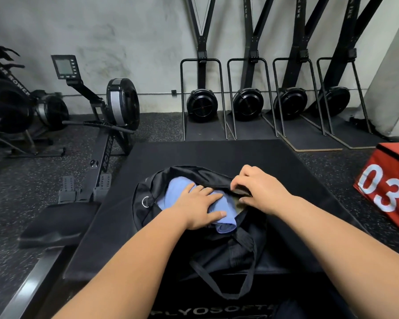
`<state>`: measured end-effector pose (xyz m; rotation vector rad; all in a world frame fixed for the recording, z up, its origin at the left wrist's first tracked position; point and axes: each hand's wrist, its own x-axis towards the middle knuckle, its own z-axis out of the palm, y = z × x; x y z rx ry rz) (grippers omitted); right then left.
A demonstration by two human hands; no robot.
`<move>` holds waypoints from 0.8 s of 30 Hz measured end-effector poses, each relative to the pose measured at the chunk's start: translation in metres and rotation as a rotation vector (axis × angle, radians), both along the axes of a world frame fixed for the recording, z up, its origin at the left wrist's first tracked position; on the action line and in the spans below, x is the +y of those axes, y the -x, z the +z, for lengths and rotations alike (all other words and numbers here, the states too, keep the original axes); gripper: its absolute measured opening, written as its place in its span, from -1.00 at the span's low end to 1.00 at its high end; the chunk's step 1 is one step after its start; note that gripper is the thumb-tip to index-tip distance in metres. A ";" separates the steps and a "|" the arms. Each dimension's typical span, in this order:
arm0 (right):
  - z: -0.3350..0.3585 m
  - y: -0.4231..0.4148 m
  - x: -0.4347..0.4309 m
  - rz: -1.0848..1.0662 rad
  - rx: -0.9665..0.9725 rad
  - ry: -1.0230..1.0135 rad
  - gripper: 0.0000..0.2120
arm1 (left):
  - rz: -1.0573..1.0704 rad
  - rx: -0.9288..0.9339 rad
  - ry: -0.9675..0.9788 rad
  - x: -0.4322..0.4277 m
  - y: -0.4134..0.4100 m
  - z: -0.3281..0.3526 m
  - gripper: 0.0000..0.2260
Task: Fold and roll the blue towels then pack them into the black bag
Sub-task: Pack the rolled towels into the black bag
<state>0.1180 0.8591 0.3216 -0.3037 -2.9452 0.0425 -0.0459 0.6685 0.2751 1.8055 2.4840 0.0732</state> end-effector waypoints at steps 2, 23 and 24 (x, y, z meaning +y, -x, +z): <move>0.001 -0.004 -0.008 0.101 -0.014 -0.144 -0.74 | -0.035 -0.006 -0.049 -0.008 -0.002 0.002 -0.38; 0.041 -0.019 -0.030 0.088 -0.109 0.175 -0.81 | -0.061 0.080 -0.319 -0.048 0.015 0.012 -0.49; 0.031 -0.006 -0.036 0.095 -0.087 0.170 -0.74 | -0.037 0.157 -0.350 -0.056 0.022 0.013 -0.47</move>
